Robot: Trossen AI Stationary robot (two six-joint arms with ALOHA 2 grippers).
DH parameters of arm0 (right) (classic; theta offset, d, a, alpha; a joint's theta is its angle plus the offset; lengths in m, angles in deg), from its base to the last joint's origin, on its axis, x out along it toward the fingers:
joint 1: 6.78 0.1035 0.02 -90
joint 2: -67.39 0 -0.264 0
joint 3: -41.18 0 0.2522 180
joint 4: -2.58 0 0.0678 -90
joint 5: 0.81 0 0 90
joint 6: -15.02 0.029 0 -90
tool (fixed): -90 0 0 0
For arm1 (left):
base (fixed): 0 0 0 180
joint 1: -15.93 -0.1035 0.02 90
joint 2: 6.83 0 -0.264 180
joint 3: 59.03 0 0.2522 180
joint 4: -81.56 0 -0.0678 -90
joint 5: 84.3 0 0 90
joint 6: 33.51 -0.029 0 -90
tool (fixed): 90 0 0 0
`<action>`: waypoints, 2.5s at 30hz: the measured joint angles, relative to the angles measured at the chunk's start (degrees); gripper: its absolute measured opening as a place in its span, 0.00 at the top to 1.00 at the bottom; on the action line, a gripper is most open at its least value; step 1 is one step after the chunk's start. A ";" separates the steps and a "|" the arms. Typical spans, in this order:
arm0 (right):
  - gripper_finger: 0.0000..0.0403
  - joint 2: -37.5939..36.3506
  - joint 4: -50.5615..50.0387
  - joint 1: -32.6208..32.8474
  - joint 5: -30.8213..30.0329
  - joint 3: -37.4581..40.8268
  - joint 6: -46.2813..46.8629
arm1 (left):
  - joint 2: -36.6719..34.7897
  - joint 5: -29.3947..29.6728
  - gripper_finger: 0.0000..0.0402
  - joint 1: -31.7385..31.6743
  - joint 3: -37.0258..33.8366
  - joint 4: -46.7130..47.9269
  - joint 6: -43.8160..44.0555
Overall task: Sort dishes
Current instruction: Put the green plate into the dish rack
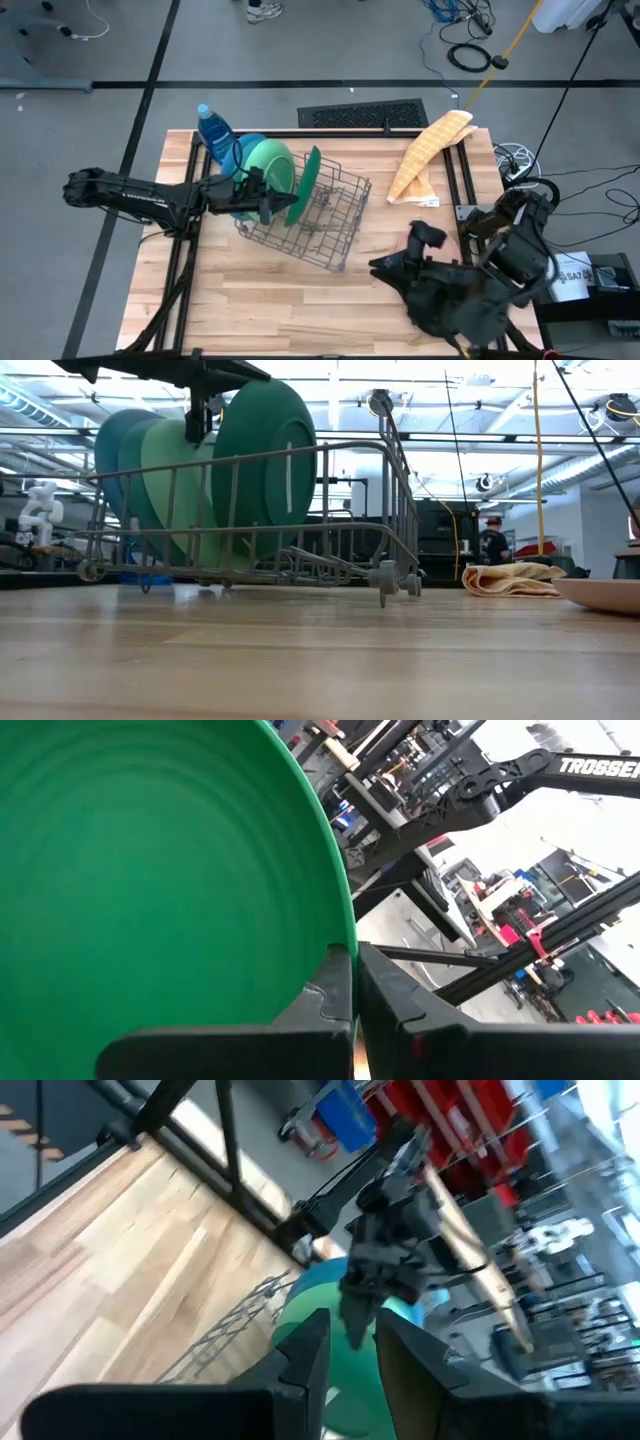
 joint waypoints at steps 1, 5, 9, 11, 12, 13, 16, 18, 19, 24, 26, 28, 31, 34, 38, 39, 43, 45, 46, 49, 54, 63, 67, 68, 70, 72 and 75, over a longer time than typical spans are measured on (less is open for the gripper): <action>0.81 0.01 -0.72 -0.72 0.77 0.01 0.69 | 0.04 0.10 1.00 -0.02 0.00 -0.11 -0.14; 0.77 0.42 -2.30 -4.93 0.99 0.00 3.90 | 0.06 0.69 0.98 -0.02 -0.02 -0.27 -0.20; 0.75 1.46 -3.07 -11.75 1.53 -0.02 7.34 | 0.10 1.24 0.97 -0.02 -0.08 -1.02 -0.19; 0.77 2.14 -3.52 -15.59 5.19 -0.02 7.28 | 0.10 1.40 0.97 -0.02 -0.11 -1.41 -0.42; 0.78 2.42 -3.62 -17.31 7.64 -0.02 6.85 | 0.10 1.45 0.97 -0.02 -0.13 -1.66 -0.89; 0.79 2.83 -3.48 -19.15 10.29 0.00 6.13 | 0.06 1.53 0.97 -0.02 -0.13 -1.78 -1.12; 0.80 3.25 -2.89 -24.07 17.15 0.00 2.64 | -0.03 1.52 0.97 -0.04 -0.15 -1.87 -1.14; 0.78 3.49 -1.89 -27.62 21.16 -0.02 0.48 | -0.03 1.51 0.97 -0.03 -0.15 -1.97 -1.12; 0.77 3.58 -1.96 -29.38 22.92 -0.02 -0.25 | -0.04 1.52 0.97 -0.04 -0.15 -1.98 -1.12; 0.70 3.93 -3.87 -39.57 32.20 -0.02 -3.79 | -0.06 2.00 0.97 -0.04 -0.15 -2.40 0.19; 0.73 4.35 -4.37 -43.97 36.73 -0.02 -4.56 | -0.18 2.25 0.97 -0.04 -0.15 -2.37 0.30; 0.79 5.01 -4.51 -47.97 42.26 -0.02 -4.89 | -0.18 2.23 0.97 -0.04 -0.15 -2.46 0.32; 0.91 6.86 -4.47 -52.95 49.50 -0.02 -4.30 | -0.18 2.41 0.97 -0.04 -0.15 -2.56 0.36; 0.98 9.63 -4.98 -56.18 53.75 0.00 0.54 | -0.18 2.89 0.97 -0.04 -0.15 -2.73 1.68; 1.00 12.85 -6.22 -57.55 56.35 0.07 4.40 | -0.20 3.02 0.97 -0.04 -0.15 -2.83 2.04; 1.00 13.67 -6.23 -57.40 56.52 0.07 4.87 | -0.20 3.02 0.97 -0.04 -0.15 -2.83 2.33; 1.00 16.73 -6.40 -56.74 59.10 0.07 6.18 | -0.25 2.99 0.95 -0.04 -0.15 -2.70 2.69; 1.00 18.15 -6.34 -56.23 59.63 0.07 6.73 | -0.26 2.99 0.91 -0.02 -0.15 -2.59 2.77; 1.00 18.62 -6.23 -55.94 59.64 0.07 6.68 | -0.27 2.97 0.89 -0.02 -0.15 -2.59 2.79; 1.00 19.73 -3.51 -54.92 59.59 0.07 6.37 | -0.27 2.97 0.81 0.10 -0.13 -2.51 2.92; 1.00 20.04 -1.37 -54.55 59.61 0.07 6.17 | -0.27 2.97 0.68 0.12 -0.13 -2.48 3.24; 1.00 20.04 -0.37 -54.77 59.20 0.07 5.51 | -2.28 3.65 0.58 0.61 -0.13 -2.44 1.48; 1.00 20.04 -0.03 -54.77 59.18 0.07 5.35 | -2.89 6.01 0.55 1.39 -0.11 -2.35 -1.27; 1.00 20.04 -0.07 -54.77 59.18 0.07 5.34 | -2.93 6.54 0.55 1.57 -0.11 -2.34 -1.71; 1.00 20.04 -0.05 -54.77 59.19 0.06 5.34 | -3.01 6.96 0.54 1.62 -0.11 -2.19 -2.47; 1.00 20.04 -0.03 -54.75 59.19 0.07 5.34 | -3.02 8.27 0.54 1.64 -0.09 -2.04 -2.79; 1.00 20.04 -0.05 -54.77 59.22 0.07 5.42 | -3.02 9.93 0.54 1.64 -0.07 -1.96 -4.51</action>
